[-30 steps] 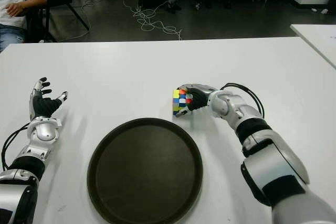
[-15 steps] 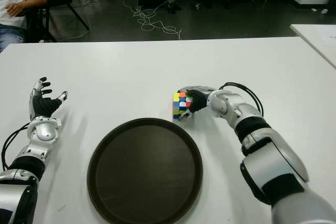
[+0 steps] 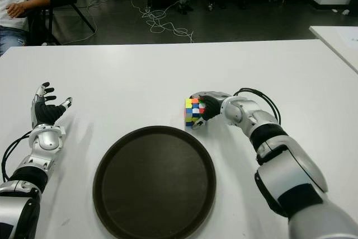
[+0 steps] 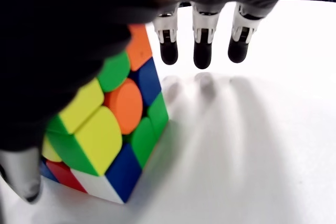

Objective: Pick up the Rubik's Cube and put it in the plate

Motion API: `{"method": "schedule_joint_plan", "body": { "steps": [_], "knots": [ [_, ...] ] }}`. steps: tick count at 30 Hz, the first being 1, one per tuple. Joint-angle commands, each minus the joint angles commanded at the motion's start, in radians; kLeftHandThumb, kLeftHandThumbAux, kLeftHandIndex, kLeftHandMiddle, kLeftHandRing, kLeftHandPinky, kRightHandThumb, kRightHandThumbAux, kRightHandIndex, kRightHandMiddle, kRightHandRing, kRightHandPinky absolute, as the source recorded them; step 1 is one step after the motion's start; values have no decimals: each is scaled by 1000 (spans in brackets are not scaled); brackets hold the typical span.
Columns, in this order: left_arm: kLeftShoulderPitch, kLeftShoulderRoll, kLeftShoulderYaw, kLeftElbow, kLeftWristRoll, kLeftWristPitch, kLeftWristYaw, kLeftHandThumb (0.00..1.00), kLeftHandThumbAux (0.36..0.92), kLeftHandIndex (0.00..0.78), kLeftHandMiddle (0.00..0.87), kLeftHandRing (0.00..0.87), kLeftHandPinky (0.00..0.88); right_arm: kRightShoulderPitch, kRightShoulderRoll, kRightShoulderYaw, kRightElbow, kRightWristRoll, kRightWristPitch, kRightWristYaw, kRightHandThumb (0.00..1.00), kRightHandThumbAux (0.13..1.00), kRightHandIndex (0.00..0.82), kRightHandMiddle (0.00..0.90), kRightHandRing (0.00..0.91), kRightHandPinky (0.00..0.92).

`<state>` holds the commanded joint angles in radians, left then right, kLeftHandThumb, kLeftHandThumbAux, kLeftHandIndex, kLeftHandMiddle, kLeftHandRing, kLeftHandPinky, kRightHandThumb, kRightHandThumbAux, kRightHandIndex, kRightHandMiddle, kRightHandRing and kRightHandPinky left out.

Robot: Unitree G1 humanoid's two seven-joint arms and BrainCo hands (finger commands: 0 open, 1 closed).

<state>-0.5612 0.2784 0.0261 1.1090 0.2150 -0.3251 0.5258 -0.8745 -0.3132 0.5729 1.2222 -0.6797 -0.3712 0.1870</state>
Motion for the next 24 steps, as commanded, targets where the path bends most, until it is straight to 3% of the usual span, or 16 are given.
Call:
{"method": "schedule_joint_plan", "body": {
  "steps": [13, 20, 24],
  "knots": [
    [0, 1, -8, -6, 13, 15, 14, 158, 772, 121, 188, 201, 244, 3, 0, -4, 1, 8, 9, 21, 0, 620, 30, 68, 54, 44],
    [0, 5, -14, -5, 18, 15, 16, 158, 770, 122, 184, 188, 199, 0, 8, 6, 13, -3, 34, 5, 0, 618, 88, 94, 79, 63],
    [1, 4, -14, -10, 17, 16, 15, 162, 781, 119, 181, 180, 192, 2, 4, 7, -4, 0, 42, 15, 0, 619, 73, 83, 74, 62]
  ]
}}
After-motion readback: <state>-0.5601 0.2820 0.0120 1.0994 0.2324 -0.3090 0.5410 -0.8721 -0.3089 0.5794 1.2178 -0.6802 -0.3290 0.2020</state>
